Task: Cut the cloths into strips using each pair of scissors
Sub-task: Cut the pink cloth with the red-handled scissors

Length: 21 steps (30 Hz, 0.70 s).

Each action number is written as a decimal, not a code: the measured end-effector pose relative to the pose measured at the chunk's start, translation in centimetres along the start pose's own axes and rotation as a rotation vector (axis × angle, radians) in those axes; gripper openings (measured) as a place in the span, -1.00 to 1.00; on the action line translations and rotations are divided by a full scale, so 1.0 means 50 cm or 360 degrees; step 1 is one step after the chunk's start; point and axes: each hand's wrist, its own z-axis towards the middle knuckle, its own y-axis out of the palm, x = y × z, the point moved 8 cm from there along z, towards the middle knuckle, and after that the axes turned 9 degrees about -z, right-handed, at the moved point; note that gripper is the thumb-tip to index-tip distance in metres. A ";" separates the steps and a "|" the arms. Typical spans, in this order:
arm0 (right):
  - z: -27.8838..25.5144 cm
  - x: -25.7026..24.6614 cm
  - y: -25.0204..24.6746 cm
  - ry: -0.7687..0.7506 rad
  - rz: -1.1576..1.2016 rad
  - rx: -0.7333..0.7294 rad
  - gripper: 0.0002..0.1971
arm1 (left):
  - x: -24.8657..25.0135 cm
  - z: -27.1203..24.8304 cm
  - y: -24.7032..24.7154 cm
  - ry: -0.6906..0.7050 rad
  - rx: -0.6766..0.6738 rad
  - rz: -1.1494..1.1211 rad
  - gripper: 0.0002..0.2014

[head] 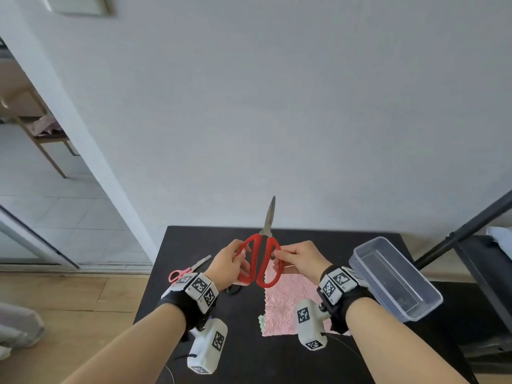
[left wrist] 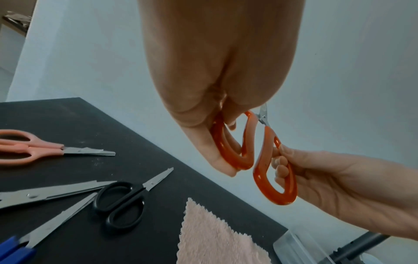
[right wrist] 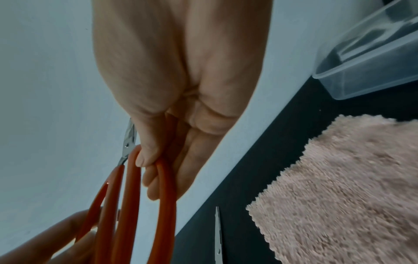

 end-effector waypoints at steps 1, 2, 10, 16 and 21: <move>0.000 -0.008 -0.003 -0.0016 -0.0031 0.0003 -0.86 | 0.006 0.000 -0.003 0.0018 0.0001 0.0000 -0.81; 0.000 -0.017 -0.005 -0.0031 -0.0065 0.0002 -0.85 | 0.012 0.002 -0.006 0.0037 0.0003 -0.0001 -0.81; -0.008 -0.036 -0.026 -0.0039 -0.0272 -0.0064 -0.88 | 0.031 0.005 -0.032 0.0047 0.0033 0.0130 -0.75; -0.021 -0.010 -0.040 0.0024 -0.0305 -0.0095 -0.88 | 0.062 0.010 -0.063 0.0022 0.0081 0.0218 -0.81; -0.032 -0.005 -0.038 0.0018 -0.0157 -0.0074 -0.87 | 0.068 0.020 -0.096 -0.0031 0.0298 0.0081 -0.81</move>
